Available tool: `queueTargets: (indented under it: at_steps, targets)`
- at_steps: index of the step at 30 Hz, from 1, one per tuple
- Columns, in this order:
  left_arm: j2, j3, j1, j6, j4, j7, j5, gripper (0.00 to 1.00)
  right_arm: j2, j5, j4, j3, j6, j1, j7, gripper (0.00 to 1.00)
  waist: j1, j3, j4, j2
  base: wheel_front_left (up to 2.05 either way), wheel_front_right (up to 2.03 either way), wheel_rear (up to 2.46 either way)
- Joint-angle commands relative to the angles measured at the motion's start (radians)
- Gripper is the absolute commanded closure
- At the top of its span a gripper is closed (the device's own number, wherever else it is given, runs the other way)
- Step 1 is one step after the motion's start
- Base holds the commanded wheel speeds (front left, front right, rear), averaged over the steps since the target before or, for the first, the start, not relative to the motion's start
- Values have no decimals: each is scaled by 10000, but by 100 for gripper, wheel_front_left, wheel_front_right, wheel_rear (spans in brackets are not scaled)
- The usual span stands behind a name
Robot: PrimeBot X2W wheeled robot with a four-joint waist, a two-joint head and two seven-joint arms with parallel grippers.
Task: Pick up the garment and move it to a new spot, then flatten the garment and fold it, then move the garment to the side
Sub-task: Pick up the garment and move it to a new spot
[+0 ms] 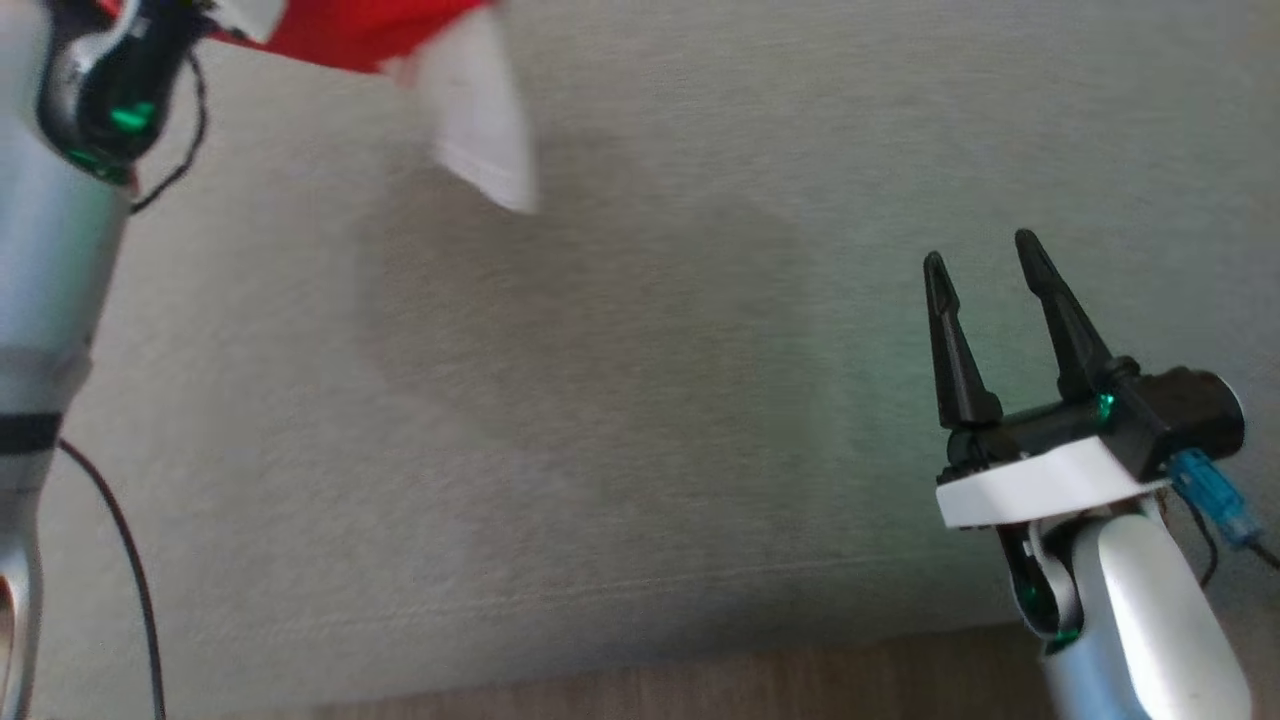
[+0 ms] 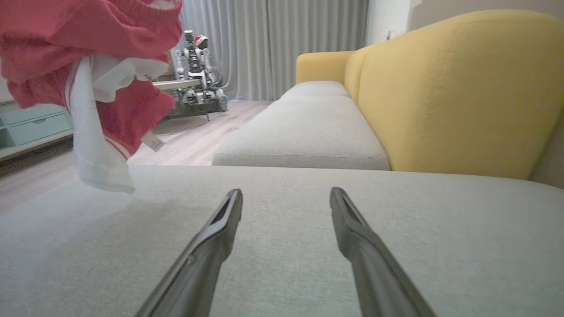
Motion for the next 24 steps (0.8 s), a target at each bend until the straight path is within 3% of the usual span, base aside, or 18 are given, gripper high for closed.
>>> queueTargets:
  at_steps: [1, 7, 13, 18, 24]
  targets:
    - [450, 345, -475, 62, -493, 55, -37, 100, 88, 72, -397, 224, -2, -15, -49, 0, 0, -320, -751, -1, 0, 0, 0]
    - [178, -51, -263, 270, -1981, 797, -186, 100, 88, 413, -589, 180, -2, 55, -49, 0, 0, -269, -1721, -1, 0, 0, 0]
    - [-292, -539, -5, 421, -2595, 1114, -217, 100, 88, 767, -728, 239, -2, 12, -49, 0, 0, -15, -2480, -1, 0, 0, 0]
    - [-667, -1022, 692, 572, -2377, 962, -128, 100, 88, 944, -825, 251, -2, -55, -49, 0, 0, 332, -2849, -1, 0, 0, 0]
    - [-1130, -1630, 2004, 747, -1294, -112, 255, 100, 88, 999, -916, 178, -2, -142, -49, 0, 0, 811, -2922, -1, 0, 0, 0]
